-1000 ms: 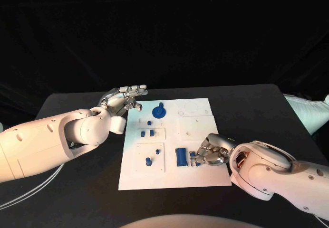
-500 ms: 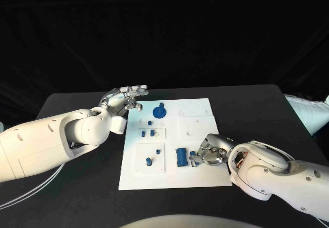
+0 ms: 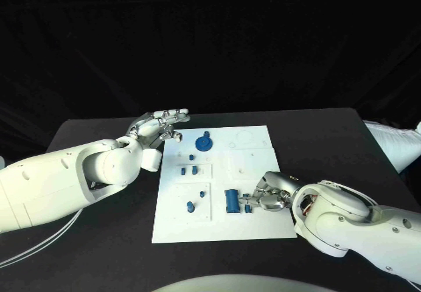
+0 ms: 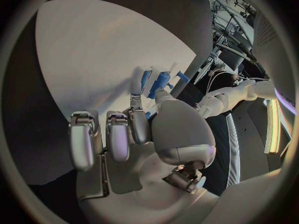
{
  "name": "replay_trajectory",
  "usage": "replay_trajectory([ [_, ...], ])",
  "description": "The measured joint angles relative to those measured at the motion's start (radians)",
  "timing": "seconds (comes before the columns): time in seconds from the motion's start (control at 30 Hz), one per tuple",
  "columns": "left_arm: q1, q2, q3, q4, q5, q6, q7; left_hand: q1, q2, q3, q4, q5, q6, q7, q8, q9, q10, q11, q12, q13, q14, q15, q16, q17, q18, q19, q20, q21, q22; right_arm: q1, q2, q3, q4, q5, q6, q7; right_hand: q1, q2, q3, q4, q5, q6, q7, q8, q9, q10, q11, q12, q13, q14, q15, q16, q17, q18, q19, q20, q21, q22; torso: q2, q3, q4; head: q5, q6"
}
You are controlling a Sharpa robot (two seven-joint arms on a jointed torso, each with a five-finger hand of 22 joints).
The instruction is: Assemble the parts on the task board
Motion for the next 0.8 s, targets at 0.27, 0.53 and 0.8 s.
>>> replay_trajectory([
  [0.27,0.0,0.001,0.0,-0.001,0.0,0.0,0.0,0.0,0.0,0.0,0.0,0.0,0.0,0.0,0.0,0.0,0.0,0.0,0.0,0.0,0.0,0.0,0.0,0.0,0.0,0.0,0.0,0.0,0.0,0.0,-0.027,0.0,0.014,-0.004,-0.019,0.005,-0.003,0.002,-0.025,-0.004,-0.009,-0.006,-0.001,0.0,0.008,-0.001,-0.001,-0.006,0.0,0.0,0.0,0.0,0.0,0.0,0.0,0.0,0.0,0.0,0.0,0.0,-0.0004,0.0,0.001],
  [0.53,0.0,0.003,0.0,-0.012,0.0,0.0,0.0,0.0,0.0,-0.001,-0.001,0.0,0.0,0.0,0.0,0.0,-0.004,0.004,0.0,0.0,-0.008,0.001,0.0,-0.015,0.0,-0.007,0.0,-0.023,-0.016,0.027,-0.068,0.002,-0.007,0.125,-0.125,0.113,0.17,0.008,-0.035,-0.056,0.106,-0.141,0.055,-0.081,-0.02,0.001,0.041,-0.139,0.007,0.003,0.025,-0.04,0.0,0.0,-0.002,0.017,-0.05,0.0,-0.004,-0.0017,-0.0026,-0.004,0.01],
  [0.8,-0.006,0.021,-0.011,-0.037,0.004,0.0,0.004,-0.019,0.0,-0.018,-0.004,0.0,0.0,0.0,0.0,0.0,-0.011,0.004,0.027,0.0,-0.121,0.002,-0.1,-0.208,0.0,-0.067,0.006,-0.06,-0.035,0.074,-0.04,0.003,-0.147,0.557,-0.215,0.439,0.373,0.039,0.013,-0.157,0.048,-0.214,0.098,-0.141,-0.077,-0.209,0.079,-0.813,-0.275,-0.062,0.063,-0.47,-0.294,0.115,-0.197,0.05,-0.471,-0.294,-0.021,-0.0086,-0.01,-0.009,0.037],
])
